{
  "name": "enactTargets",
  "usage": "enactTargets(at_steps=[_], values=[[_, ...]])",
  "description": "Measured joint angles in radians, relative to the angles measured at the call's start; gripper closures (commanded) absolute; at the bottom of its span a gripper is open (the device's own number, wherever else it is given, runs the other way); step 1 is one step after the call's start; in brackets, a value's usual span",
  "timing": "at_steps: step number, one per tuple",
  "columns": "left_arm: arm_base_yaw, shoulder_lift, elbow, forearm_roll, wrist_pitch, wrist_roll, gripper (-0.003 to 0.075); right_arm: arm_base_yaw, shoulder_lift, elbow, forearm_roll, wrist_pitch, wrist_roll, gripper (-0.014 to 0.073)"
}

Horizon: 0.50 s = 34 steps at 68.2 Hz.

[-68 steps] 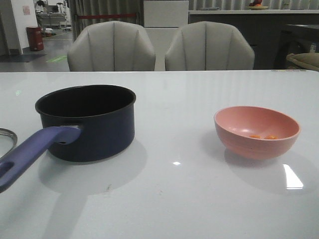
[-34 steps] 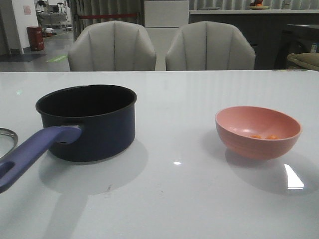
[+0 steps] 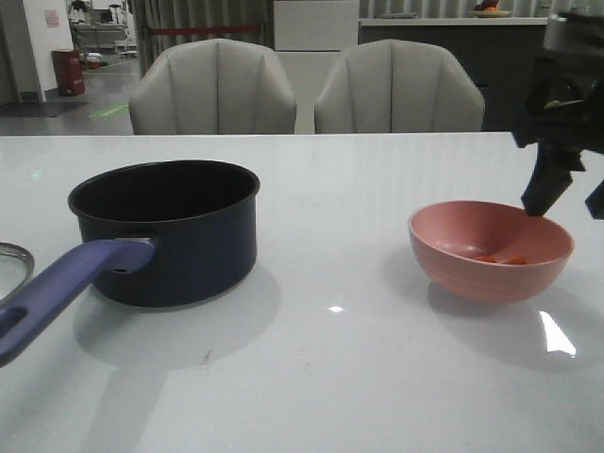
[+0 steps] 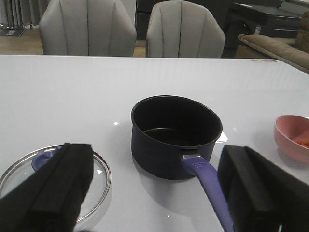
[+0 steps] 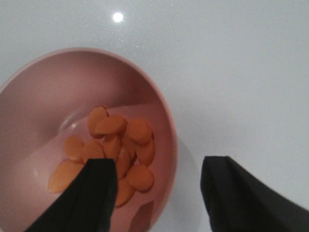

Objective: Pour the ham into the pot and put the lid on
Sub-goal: 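Grasp the rim of the pink bowl with the right gripper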

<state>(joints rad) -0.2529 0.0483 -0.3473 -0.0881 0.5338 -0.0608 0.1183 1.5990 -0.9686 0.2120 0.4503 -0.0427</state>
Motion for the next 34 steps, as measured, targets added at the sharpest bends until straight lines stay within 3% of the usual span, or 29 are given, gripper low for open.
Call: enactTargets(at_steps=[10, 24, 34], values=[[0.0, 0.0, 0.0, 0.0, -0.002, 0.0, 0.0158, 0.0, 0.123, -0.08, 0.0, 0.011, 0.0, 0.0155], [0.0, 0.0, 0.0, 0.0, -0.002, 0.0, 0.0158, 0.0, 0.222, -0.146, 0.0, 0.024, 0.0, 0.0477], [0.0, 0.0, 0.0, 0.0, -0.002, 0.0, 0.0158, 0.0, 0.229, -0.178, 0.01, 0.051, -0.002, 0.0461]])
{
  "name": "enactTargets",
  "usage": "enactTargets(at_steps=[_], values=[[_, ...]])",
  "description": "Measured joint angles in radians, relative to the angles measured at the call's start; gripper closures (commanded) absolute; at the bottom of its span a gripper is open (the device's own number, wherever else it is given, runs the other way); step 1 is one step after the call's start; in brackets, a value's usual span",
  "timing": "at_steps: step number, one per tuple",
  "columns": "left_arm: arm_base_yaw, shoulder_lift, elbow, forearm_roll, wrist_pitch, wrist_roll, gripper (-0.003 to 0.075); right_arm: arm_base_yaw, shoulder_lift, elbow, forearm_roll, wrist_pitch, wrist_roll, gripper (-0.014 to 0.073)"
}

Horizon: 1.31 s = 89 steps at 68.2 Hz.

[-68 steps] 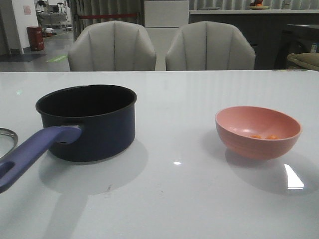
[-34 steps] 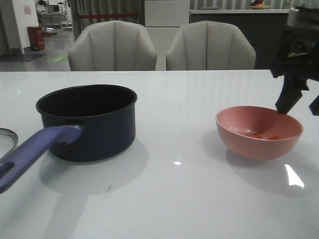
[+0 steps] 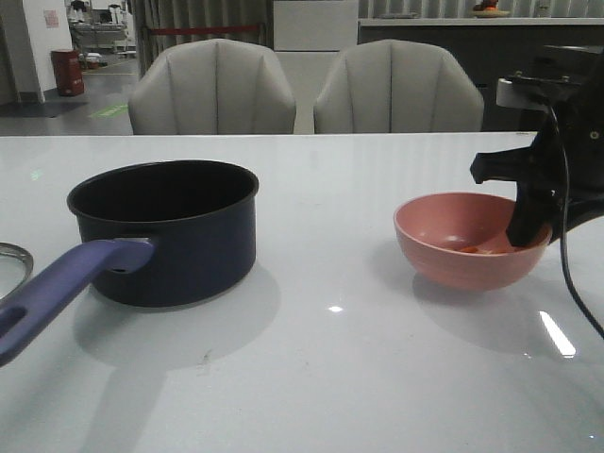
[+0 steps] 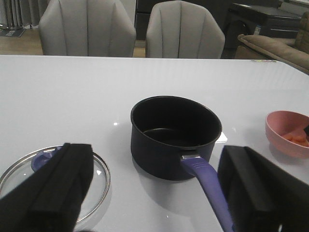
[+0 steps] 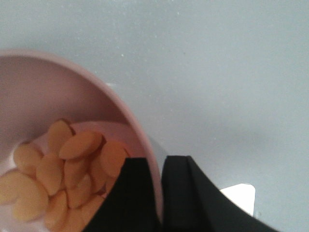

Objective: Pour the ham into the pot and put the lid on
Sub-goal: 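Grasp the rim of the pink bowl with the right gripper, then lift the pink bowl and carry it over the saucepan, then tilt the pink bowl with the right gripper to pour carrots into saucepan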

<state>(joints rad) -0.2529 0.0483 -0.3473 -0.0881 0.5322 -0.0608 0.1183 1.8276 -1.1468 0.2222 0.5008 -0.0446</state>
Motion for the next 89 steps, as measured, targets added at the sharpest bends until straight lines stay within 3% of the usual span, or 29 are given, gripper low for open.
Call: enactTargets(at_steps=[14, 25, 49, 58, 72, 89], values=[[0.0, 0.0, 0.0, 0.0, 0.0, 0.0, 0.0158, 0.0, 0.0, -0.088, 0.019, 0.018, -0.006, 0.0461], [0.0, 0.0, 0.0, 0.0, 0.0, 0.0, 0.0158, 0.037, 0.0, -0.235, 0.038, 0.119, -0.054, 0.0461], [0.0, 0.0, 0.0, 0.0, 0.0, 0.0, 0.0158, 0.349, 0.049, -0.576, 0.051, 0.201, -0.089, 0.0461], [0.0, 0.0, 0.0, 0.0, -0.002, 0.0, 0.0158, 0.413, 0.101, -0.653, 0.039, 0.194, -0.072, 0.0461], [0.0, 0.0, 0.0, 0.0, -0.002, 0.0, 0.0158, 0.461, 0.113, -0.627, -0.046, -0.034, -0.07, 0.0461], [0.0, 0.0, 0.0, 0.0, -0.002, 0.0, 0.0158, 0.492, 0.108, -0.377, -0.087, -0.576, -0.074, 0.0461]])
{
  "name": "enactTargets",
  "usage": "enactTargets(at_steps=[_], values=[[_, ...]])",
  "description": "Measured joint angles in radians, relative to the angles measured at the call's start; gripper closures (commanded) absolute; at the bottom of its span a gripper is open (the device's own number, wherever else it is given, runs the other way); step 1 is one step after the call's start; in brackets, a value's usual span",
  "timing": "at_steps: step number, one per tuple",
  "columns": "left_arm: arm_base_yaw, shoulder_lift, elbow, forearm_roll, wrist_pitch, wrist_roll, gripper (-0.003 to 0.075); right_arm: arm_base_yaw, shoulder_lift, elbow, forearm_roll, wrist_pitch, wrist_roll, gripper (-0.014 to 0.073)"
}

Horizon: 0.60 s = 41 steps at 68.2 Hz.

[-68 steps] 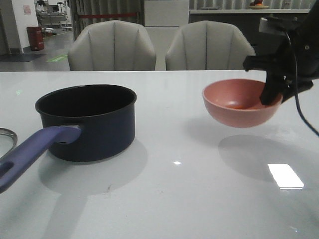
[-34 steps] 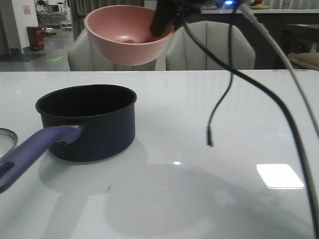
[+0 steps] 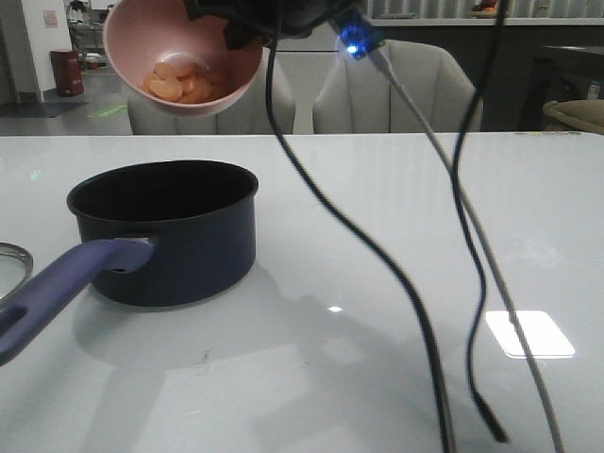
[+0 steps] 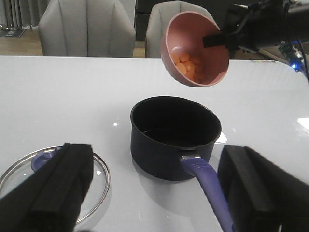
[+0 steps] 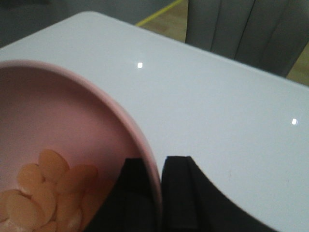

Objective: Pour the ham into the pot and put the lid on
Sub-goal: 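Tilt the pink bowl with the right gripper to pour carrots into saucepan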

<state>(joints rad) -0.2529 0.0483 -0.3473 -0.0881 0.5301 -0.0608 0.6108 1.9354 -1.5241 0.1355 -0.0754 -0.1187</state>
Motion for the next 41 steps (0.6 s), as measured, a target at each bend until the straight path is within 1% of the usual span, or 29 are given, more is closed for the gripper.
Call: enactTargets(at_steps=[1, 2, 5, 12, 15, 25, 30, 31, 32, 33, 34, 35, 36, 37, 38, 39, 41], values=[[0.0, 0.0, 0.0, 0.0, 0.0, 0.0, 0.0158, 0.005, 0.0, 0.025, -0.011, -0.052, -0.006, 0.0461], [0.0, 0.0, 0.0, 0.0, 0.0, 0.0, 0.0158, 0.005, 0.0, 0.032, -0.019, -0.069, -0.008, 0.0461], [0.0, 0.0, 0.0, 0.0, 0.0, 0.0, 0.0158, 0.012, 0.0, 0.082, -0.042, -0.184, -0.027, 0.0461], [0.0, 0.0, 0.0, 0.0, 0.0, 0.0, 0.0158, 0.032, 0.0, 0.146, -0.083, -0.354, -0.121, 0.0461], [0.0, 0.0, 0.0, 0.0, 0.0, 0.0, 0.0158, 0.042, 0.0, 0.156, -0.09, -0.394, -0.168, 0.0461], [0.0, 0.0, 0.0, 0.0, 0.0, 0.0, 0.0158, 0.083, 0.0, 0.16, -0.101, -0.467, -0.433, 0.0461], [0.0, 0.0, 0.0, 0.0, 0.0, 0.0, 0.0158, 0.096, 0.009, 0.16, -0.101, -0.501, -0.542, 0.0461], [0.0, 0.0, 0.0, 0.0, 0.0, 0.0, 0.0158, 0.101, 0.012, 0.16, -0.101, -0.517, -0.59, 0.0461], [0.0, 0.0, 0.0, 0.0, 0.0, 0.0, 0.0158, 0.101, 0.012, 0.16, -0.101, -0.517, -0.59, 0.0461], [0.0, 0.0, 0.0, 0.0, 0.0, 0.0, 0.0158, 0.105, 0.022, 0.16, -0.099, -0.534, -0.636, 0.0461], [0.0, 0.0, 0.0, 0.0, 0.0, 0.0, 0.0158, 0.105, 0.022, 0.16, -0.099, -0.534, -0.636, 0.0461], [0.0, 0.0, 0.0, 0.0, 0.0, 0.0, 0.0158, 0.107, 0.031, 0.16, -0.096, -0.554, -0.68, 0.0461], [0.0, 0.0, 0.0, 0.0, 0.0, 0.0, 0.0158, 0.107, 0.031, 0.16, -0.096, -0.554, -0.68, 0.0461], [0.0, 0.0, 0.0, 0.0, 0.0, 0.0, 0.0158, 0.108, 0.037, 0.16, -0.092, -0.566, -0.72, 0.0461], [0.0, 0.0, 0.0, 0.0, 0.0, 0.0, 0.0158, 0.108, 0.04, 0.16, -0.092, -0.569, -0.72, 0.0461], [0.0, 0.0, 0.0, 0.0, 0.0, 0.0, 0.0158, 0.109, 0.048, 0.16, -0.087, -0.581, -0.758, 0.0461], [0.0, 0.0, 0.0, 0.0, 0.0, 0.0, 0.0158, 0.109, 0.057, 0.161, -0.078, -0.604, -0.793, 0.0461]])
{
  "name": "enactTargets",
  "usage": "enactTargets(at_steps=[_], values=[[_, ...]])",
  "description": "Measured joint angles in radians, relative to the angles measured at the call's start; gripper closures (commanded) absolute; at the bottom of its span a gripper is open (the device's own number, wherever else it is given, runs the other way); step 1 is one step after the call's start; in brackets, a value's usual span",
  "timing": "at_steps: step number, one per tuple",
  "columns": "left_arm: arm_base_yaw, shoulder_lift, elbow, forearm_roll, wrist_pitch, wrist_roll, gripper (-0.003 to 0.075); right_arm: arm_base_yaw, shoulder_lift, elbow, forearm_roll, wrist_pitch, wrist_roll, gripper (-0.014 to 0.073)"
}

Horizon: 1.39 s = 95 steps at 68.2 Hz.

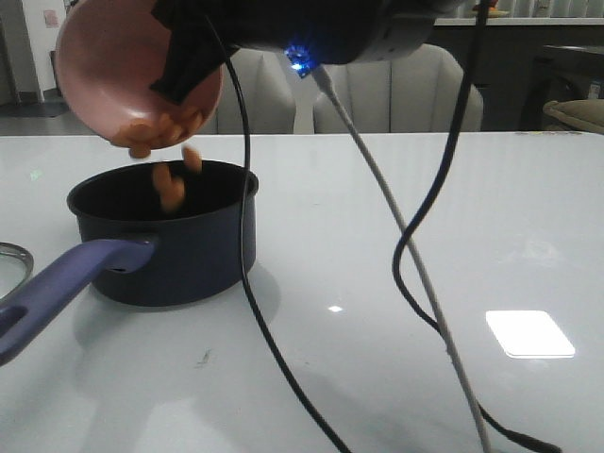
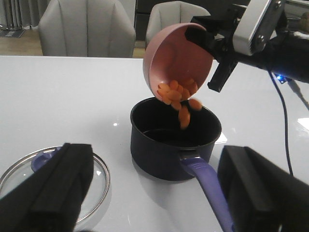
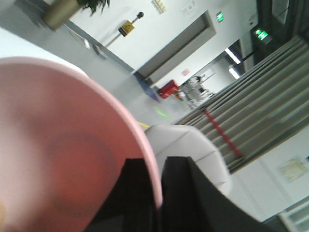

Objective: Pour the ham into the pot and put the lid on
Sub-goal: 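Tilt the pink bowl with the right gripper to pour carrots into saucepan, then carry the empty pink bowl back and set it on the table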

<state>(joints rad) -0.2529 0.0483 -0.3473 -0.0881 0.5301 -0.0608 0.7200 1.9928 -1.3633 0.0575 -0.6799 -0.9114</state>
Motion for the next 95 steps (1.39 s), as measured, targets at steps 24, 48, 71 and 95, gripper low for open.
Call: enactTargets(at_steps=[24, 48, 71, 95], values=[[0.0, 0.0, 0.0, 0.0, 0.0, 0.0, 0.0158, 0.012, 0.049, 0.022, 0.025, -0.204, -0.176, 0.0461], [0.0, 0.0, 0.0, 0.0, 0.0, 0.0, 0.0158, 0.015, 0.053, 0.033, 0.05, -0.26, -0.212, 0.0461], [0.0, 0.0, 0.0, 0.0, 0.0, 0.0, 0.0158, 0.015, -0.016, 0.035, 0.348, -0.011, 0.248, 0.0461], [0.0, 0.0, 0.0, 0.0, 0.0, 0.0, 0.0158, 0.004, -0.179, 0.035, 0.415, 0.466, 0.299, 0.0461]])
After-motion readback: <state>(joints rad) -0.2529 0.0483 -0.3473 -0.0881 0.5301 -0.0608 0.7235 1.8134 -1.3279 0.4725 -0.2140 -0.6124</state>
